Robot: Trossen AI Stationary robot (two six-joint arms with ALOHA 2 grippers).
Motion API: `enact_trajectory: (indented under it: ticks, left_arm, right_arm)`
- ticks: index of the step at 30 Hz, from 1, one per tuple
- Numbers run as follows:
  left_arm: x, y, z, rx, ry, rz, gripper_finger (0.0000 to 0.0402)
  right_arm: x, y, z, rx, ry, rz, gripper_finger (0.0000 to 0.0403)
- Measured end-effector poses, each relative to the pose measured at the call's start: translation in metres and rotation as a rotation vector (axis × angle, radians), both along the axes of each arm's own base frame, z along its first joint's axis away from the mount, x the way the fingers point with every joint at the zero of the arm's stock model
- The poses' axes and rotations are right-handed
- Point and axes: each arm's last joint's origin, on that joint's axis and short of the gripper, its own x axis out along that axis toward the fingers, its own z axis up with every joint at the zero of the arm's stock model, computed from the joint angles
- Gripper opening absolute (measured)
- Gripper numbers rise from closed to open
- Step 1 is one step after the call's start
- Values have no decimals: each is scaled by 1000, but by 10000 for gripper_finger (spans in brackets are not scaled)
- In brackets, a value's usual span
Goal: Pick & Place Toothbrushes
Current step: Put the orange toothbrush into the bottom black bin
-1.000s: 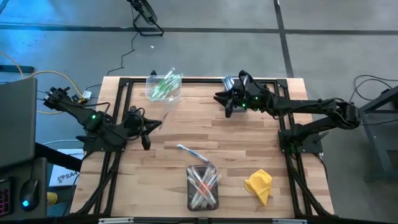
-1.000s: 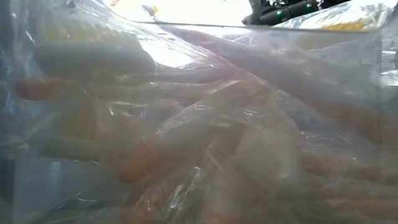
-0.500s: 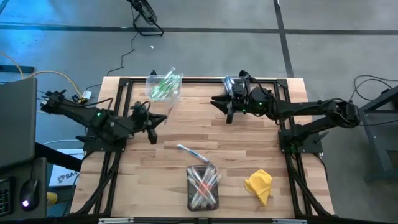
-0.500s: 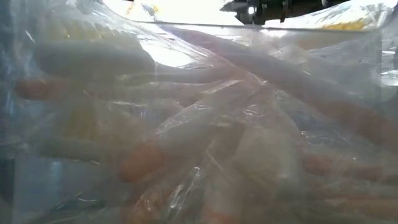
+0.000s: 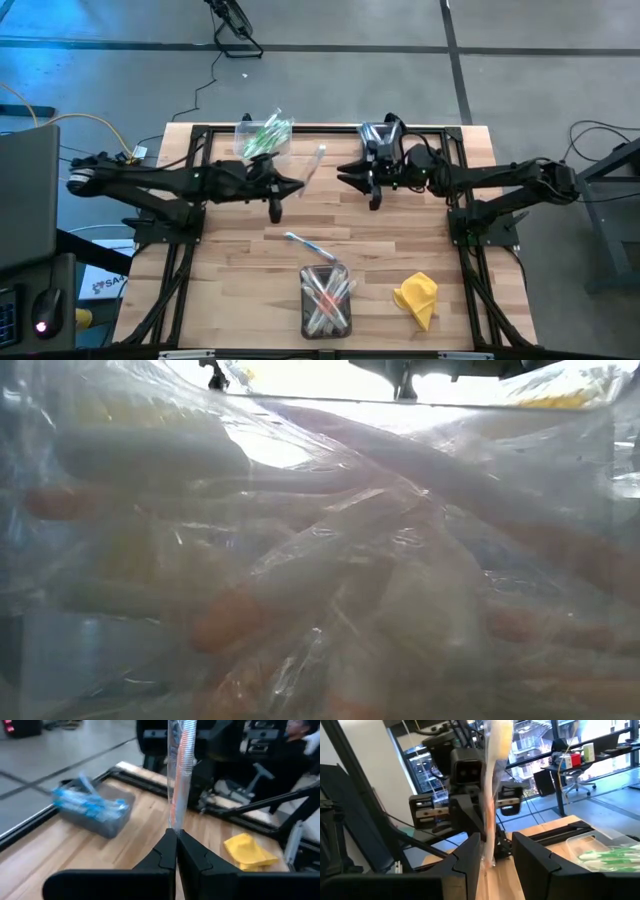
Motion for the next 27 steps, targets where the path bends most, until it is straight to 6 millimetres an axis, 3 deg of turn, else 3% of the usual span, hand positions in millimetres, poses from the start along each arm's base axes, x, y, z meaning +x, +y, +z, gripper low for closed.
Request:
enact_trajectory:
  ticks: [11, 27]
  left_arm:
    - [34, 12, -11, -5, -86, -148, 0]
    - [47, 11, -22, -16, -71, -157, 0]
  right_arm:
    - [0, 2, -1, 6, 7, 14, 105]
    - [0, 5, 0, 2, 4, 62, 105]
